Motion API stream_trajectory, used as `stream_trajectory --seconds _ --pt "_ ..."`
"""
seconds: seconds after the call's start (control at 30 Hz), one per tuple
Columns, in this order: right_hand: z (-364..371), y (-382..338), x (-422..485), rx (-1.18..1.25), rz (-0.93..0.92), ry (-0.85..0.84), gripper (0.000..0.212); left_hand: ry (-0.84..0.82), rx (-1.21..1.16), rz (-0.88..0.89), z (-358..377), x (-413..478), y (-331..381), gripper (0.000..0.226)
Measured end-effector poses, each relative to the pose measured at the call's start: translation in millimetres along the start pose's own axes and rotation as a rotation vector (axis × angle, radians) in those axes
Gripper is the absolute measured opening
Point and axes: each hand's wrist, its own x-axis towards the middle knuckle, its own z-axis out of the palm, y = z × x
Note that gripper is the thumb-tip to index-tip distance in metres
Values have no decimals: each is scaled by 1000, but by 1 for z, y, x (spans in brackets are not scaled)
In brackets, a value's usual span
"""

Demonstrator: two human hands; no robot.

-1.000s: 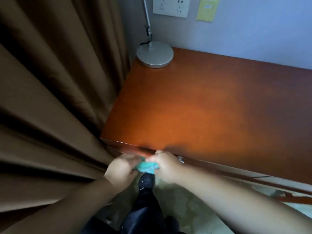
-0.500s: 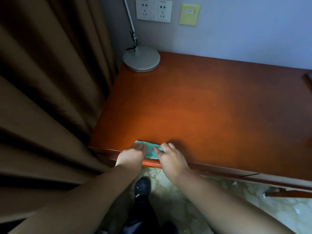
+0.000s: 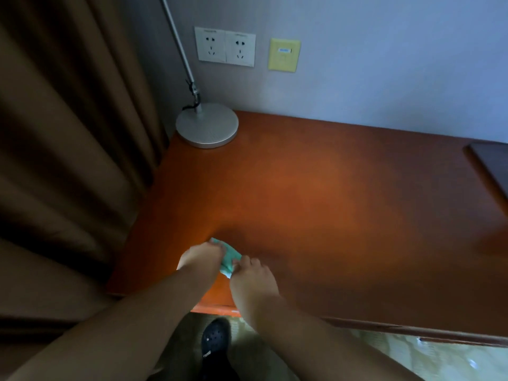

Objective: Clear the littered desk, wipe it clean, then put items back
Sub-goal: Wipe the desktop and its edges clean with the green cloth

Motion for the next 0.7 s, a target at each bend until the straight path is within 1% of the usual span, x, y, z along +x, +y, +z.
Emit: stream_trajectory --seconds 0.03,0.07,0.13,0.23,0.27,0.3,0.33,0.37,0.4,0.43,0.47,0.57,0.7 --pt "1 3 7 3 2 52 34 20 9 24 1 6 -1 54" --pt "1 6 14 28 35 47 32 40 13 52 1 12 -2 56" --pt "9 17 30 47 75 71 41 59 6 86 -5 27 -2 58" --pt "4 34 55 28 101 83 42 100 -27 90 -27 55 1 57" --pt "-2 42 66 14 94 49 37 117 -31 88 -37 64 3 55" --pt "-8 51 77 3 81 39 28 129 -31 84 -46 74 5 52" --pt "-12 61 90 -2 88 64 20 149 -36 77 -55 84 7 48" --pt "-17 71 103 8 99 67 27 168 -37 76 -63 96 8 46" --pt "-25 78 114 -28 116 56 38 183 -37 75 -72 108 10 43" --pt "-34 86 126 -68 150 55 43 187 -33 69 -80 121 11 41" --pt "-41 94 137 -84 153 42 45 184 -24 68 -88 133 11 39" --pt "-56 111 173 -26 124 -39 44 180 6 88 -117 163 13 40" --pt "-73 139 221 -1 191 -40 45 209 73 169 -158 202 21 37"
